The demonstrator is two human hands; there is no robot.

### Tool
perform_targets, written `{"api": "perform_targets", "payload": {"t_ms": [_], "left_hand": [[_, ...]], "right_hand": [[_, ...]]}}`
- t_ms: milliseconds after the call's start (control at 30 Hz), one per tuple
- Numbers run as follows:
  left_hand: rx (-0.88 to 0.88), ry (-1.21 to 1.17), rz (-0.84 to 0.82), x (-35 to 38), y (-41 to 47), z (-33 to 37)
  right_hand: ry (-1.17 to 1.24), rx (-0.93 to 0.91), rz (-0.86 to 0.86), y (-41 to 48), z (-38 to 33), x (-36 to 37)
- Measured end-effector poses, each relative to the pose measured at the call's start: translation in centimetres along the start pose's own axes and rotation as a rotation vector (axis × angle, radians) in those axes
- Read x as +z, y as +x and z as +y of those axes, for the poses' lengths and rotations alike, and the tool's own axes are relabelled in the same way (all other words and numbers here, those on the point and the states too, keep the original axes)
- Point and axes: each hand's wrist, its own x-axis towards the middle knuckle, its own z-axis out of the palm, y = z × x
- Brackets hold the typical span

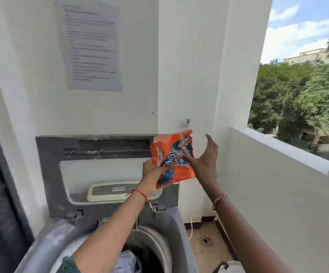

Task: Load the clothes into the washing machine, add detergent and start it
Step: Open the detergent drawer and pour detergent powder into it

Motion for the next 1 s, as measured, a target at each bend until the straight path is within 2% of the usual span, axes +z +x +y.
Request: {"api": "perform_targets", "payload": {"t_ms": [67, 167, 233, 300, 400, 467, 633, 733, 1000], "left_hand": [[-0.006, -0.036, 0.059, -4.1, -0.9, -1.1], [-0.030, -0.053, 0.131, -8.9, -2.3, -2.9], [-0.070, -0.082, 0.169, -10.9, -3.1, -4.1], [-0.105, -0.117, 0.209, -12.1, -4.1, -5.0], [-0.142, -0.159, 0.211, -12.6, -5.0, -6.4], [-0.151, -0.167, 0.158, -12.9, -5.2, -7.3], [-0.135, -0.377, 0.061, -14.0, -5.4, -8.7], [-0.180, -0.375, 0.051, -15.2, -5.2, -9.9], [-0.304, -0.421, 0.204, -16.5, -4.5, -14.4]], "right_hand": [[0.247, 0.234, -0.072, -3.3, 1.1, 3.1], [0.691, 0.595, -0.319, -7.9, 2.3, 7.3], [0.951, 0.730, -0.415, -10.4, 2.8, 9.5], [1.081, 0.806, -0.490, -12.5, 3.1, 11.3], [1.074, 0.854, -0.674, -15.1, 3.5, 13.2], [1.079, 0.877, -0.721, -15.9, 3.9, 14.1], [1.107, 0.979, -0.642, -16.5, 6.3, 13.9], [1.034, 1.033, -0.622, -16.9, 7.7, 12.6], [0.875, 1.073, -0.588, -17.2, 11.0, 12.4]]}}
